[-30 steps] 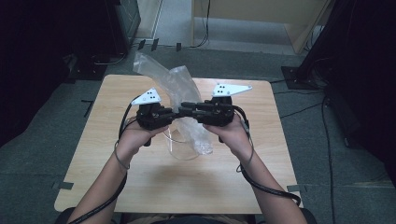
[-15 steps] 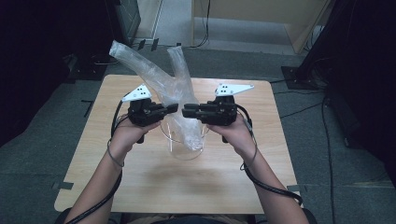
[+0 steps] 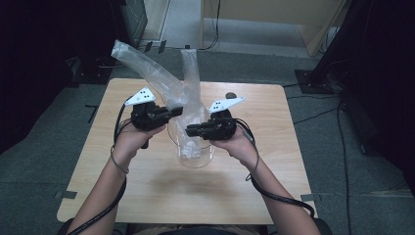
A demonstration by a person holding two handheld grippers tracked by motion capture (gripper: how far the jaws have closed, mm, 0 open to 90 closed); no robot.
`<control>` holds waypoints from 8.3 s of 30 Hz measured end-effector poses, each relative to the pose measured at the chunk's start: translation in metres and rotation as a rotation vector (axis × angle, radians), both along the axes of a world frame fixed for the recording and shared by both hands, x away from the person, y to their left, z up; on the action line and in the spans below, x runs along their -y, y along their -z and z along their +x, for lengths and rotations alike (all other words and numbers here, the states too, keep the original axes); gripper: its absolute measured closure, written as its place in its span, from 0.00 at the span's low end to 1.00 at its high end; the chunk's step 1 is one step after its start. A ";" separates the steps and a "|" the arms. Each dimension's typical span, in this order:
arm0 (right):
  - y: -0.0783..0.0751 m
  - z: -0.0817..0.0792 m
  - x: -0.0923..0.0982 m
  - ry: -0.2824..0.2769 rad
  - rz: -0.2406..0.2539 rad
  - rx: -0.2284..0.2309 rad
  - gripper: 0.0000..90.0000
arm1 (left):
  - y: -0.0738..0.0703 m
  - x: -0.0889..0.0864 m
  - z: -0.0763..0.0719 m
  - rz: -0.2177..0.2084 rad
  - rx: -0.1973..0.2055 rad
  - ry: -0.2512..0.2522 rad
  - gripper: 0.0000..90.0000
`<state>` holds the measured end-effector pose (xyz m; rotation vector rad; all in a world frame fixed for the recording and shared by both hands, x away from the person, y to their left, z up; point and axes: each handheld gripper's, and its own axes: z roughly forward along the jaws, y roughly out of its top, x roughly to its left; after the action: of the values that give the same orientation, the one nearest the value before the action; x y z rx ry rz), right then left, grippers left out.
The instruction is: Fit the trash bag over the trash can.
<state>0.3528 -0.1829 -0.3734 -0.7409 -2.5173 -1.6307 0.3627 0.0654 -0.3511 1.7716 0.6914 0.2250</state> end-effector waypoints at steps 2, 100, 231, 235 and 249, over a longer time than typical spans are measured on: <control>0.003 0.001 -0.001 0.017 -0.021 0.014 0.88 | 0.000 0.002 0.001 0.008 0.005 0.003 0.94; -0.001 0.019 0.066 0.254 0.043 0.129 0.63 | 0.037 0.018 0.008 0.147 -0.041 0.127 0.70; -0.006 0.023 0.065 0.235 0.004 0.023 1.00 | 0.015 -0.013 0.009 0.123 -0.099 0.039 1.00; -0.008 0.023 0.074 0.257 -0.019 0.024 1.00 | 0.013 -0.019 0.009 0.117 -0.101 0.028 1.00; -0.016 0.023 0.100 0.292 -0.081 0.001 1.00 | 0.016 -0.045 0.009 0.132 -0.142 -0.016 1.00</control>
<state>0.3754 -0.2826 -0.3573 -1.1639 -2.5888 -1.6113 0.3719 0.1107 -0.3675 1.9222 0.8085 0.1595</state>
